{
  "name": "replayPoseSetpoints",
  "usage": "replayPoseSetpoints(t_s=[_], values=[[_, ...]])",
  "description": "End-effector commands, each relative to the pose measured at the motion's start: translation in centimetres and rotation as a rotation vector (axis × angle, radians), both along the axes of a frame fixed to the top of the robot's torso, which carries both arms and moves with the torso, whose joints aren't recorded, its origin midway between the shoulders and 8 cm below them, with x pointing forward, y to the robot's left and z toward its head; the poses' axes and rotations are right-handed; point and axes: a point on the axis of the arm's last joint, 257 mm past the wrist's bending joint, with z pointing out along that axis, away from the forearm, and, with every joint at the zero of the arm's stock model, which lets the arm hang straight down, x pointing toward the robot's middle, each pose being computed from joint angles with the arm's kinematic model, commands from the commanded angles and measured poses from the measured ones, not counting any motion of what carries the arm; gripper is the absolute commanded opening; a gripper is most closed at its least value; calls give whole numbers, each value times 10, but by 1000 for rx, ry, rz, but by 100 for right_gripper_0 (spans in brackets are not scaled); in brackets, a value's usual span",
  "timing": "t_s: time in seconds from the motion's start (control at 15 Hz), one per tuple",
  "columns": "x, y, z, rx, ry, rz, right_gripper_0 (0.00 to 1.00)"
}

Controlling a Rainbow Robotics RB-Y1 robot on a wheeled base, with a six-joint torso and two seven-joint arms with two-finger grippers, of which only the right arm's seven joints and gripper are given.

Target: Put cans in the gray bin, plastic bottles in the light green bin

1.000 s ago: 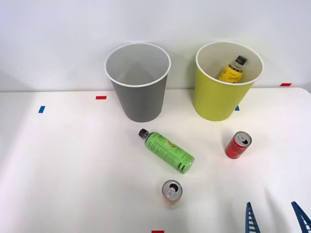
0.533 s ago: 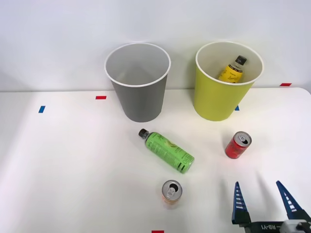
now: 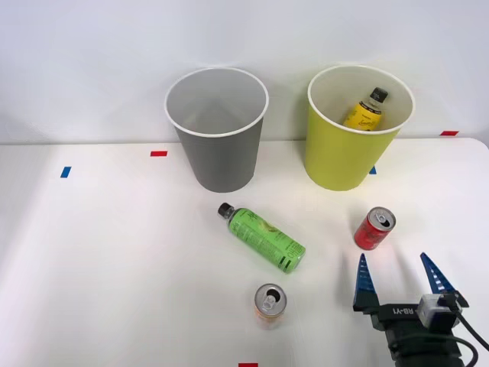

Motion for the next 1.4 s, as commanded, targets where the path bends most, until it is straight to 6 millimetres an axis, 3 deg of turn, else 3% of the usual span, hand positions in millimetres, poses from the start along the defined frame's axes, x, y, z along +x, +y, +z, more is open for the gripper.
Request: replayPoseSetpoints(t_s=[0.07, 0.33, 0.87, 1.4], values=[[13, 2, 0, -3, 9, -4, 100], [44, 1, -5, -7, -47, -13, 100], [93, 6, -1, -6, 14, 1, 100], [97, 11, -5, 7, 36, -7, 100]])
